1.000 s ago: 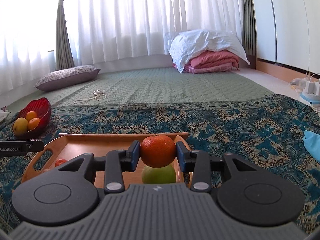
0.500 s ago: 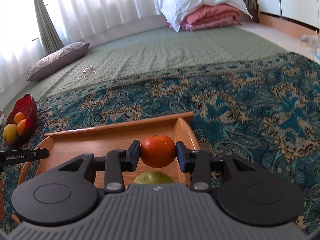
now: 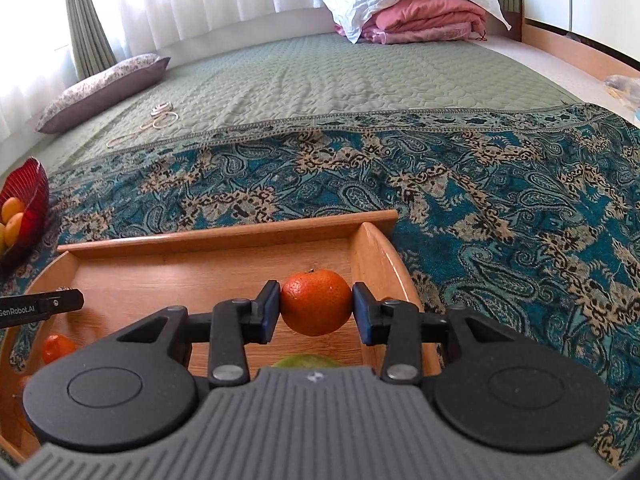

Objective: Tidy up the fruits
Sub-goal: 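Carry the red date with the left gripper while the right gripper carries the tangerine onto the tray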

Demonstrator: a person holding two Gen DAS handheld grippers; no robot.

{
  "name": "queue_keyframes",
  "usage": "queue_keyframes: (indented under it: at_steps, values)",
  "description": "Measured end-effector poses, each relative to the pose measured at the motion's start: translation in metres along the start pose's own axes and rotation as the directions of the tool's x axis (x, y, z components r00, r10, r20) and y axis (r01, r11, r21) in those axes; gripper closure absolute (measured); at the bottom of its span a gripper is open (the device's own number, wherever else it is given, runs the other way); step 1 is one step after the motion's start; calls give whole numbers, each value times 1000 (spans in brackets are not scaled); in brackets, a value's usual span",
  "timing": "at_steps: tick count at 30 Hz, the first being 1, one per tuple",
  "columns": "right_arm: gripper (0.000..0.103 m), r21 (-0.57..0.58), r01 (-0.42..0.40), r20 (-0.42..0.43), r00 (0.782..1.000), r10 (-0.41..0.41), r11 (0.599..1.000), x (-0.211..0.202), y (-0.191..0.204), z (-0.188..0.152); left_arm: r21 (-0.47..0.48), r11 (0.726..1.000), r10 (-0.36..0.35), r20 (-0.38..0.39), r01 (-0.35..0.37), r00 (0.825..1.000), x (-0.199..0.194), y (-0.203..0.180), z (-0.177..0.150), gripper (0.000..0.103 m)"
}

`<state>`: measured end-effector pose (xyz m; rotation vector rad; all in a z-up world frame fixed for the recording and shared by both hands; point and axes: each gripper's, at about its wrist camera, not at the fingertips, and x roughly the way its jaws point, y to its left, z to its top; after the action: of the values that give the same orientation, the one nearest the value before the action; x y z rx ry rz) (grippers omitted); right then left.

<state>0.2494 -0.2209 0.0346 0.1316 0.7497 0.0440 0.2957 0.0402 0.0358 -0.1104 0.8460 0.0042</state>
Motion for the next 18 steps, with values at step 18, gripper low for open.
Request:
queue_keyframes:
  at_steps: [18]
  values:
    - [58, -5, 7, -33, 999, -7, 1000, 5, 1, 1, 24, 1000, 0, 4, 0, 1000, 4, -4, -2, 74]
